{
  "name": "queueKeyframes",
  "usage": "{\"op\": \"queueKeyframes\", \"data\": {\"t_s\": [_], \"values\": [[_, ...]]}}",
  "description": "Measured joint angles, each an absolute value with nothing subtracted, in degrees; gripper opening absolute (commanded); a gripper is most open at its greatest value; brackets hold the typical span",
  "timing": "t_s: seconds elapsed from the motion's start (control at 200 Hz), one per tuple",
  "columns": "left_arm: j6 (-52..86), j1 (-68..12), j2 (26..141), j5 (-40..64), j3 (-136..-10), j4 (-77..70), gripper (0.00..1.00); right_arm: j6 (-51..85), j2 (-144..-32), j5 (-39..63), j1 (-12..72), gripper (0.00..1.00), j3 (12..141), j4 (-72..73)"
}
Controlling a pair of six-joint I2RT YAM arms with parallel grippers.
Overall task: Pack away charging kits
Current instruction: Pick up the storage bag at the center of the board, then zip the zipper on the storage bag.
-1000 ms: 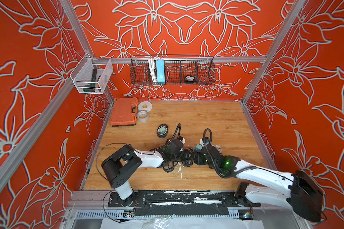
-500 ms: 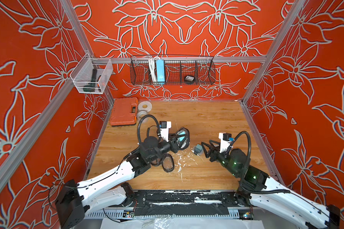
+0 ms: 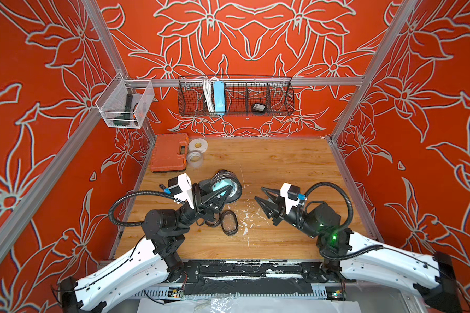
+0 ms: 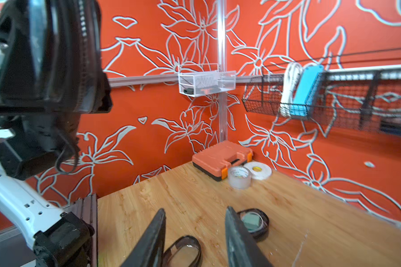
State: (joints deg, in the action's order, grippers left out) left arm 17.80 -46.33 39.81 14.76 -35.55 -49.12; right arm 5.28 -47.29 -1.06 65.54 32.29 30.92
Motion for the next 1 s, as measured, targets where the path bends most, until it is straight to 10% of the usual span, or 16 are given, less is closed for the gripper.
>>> {"op": "queueKeyframes", "data": {"t_s": [1.001], "values": [[8.5,-50.0,51.4,3.9,-46.6,-44.4,0.00,-10.7,-65.3,-10.5,73.2,0.28,44.6,46.8]]}}
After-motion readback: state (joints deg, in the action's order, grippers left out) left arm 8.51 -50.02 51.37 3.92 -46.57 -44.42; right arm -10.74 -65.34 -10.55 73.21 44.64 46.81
